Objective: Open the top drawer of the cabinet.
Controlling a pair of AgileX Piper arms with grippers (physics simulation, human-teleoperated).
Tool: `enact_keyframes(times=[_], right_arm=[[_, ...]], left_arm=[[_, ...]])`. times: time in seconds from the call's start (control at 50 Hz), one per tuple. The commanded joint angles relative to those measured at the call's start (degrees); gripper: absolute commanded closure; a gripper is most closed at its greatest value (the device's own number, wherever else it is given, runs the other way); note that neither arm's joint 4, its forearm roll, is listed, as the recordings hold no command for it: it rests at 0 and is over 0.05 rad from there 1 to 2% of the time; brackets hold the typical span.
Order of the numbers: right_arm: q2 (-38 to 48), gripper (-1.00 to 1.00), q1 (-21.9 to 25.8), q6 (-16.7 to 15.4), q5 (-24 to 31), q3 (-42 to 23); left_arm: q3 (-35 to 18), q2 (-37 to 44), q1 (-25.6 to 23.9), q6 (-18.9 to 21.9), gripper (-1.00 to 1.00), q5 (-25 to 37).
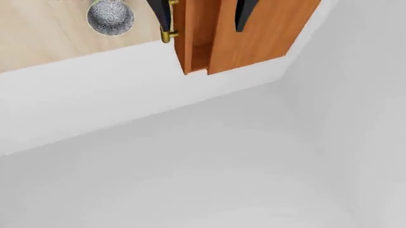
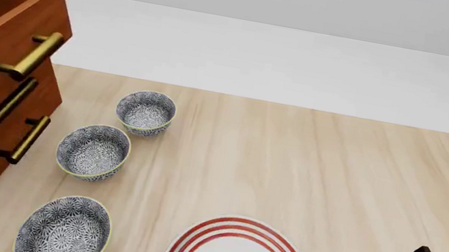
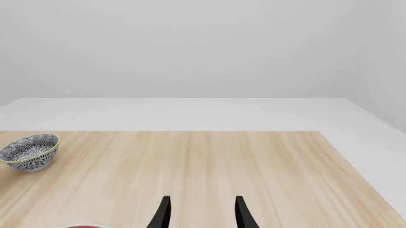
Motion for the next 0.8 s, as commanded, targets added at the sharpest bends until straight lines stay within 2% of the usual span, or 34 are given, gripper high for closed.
enact_keyframes(times=[0.02, 0.04, 0.08, 0.1, 0.16, 0.18, 0.2, 0.38, 0.46, 0.48, 0.54, 0.8], right_arm=[[0.01, -1.0, 0.0, 0.0, 0.0, 0.0], [0.0, -1.0, 0.0, -0.02, 0.0, 0.0], [-0.01, -1.0, 0.0, 0.0, 0.0, 0.0], [-0.02, -1.0, -0.01, -0.01, 0.0, 0.0], [0.0, -1.0, 0.0, 0.0, 0.0, 0.0], [0.0, -1.0, 0.0, 0.01, 0.0, 0.0], [-0.01, -1.0, 0.0, 0.0, 0.0, 0.0], [0.0, -1.0, -0.01, 0.0, 0.0, 0.0], [0.0, -1.0, 0.01, 0.0, 0.0, 0.0], [0.01, -1.0, 0.0, -0.01, 0.0, 0.0], [-0.01, -1.0, -0.01, 0.0, 0.0, 0.0], [0.0, -1.0, -0.01, 0.01, 0.0, 0.0]], left_arm=[[-9.94, 4.28, -0.15, -13.2, -1.0, 12.44], [-10.8, 4.87, -0.43, -14.72, -1.0, 13.33], [-12.05, 5.53, -0.37, -14.66, -1.0, 14.04], [-12.56, 6.91, -2.4, -17.31, -1.0, 16.54], [-13.93, 7.53, -1.52, -16.27, -1.0, 16.38], [-15.29, 8.48, -2.46, -18.0, -1.0, 17.65], [-15.77, 8.7, -2.02, -17.33, -1.0, 17.59], [-20.29, 13.78, -4.51, -20.33, -1.0, 22.83], [-20.17, 14.18, -4.17, -20.06, -1.0, 22.69], [-20.19, 14.46, -4.98, -21.92, -1.0, 23.42], [-19.56, 14.72, -5.05, -22.49, -1.0, 23.34], [-15.7, 15.81, -3.98, -22.31, -1.0, 21.25]])
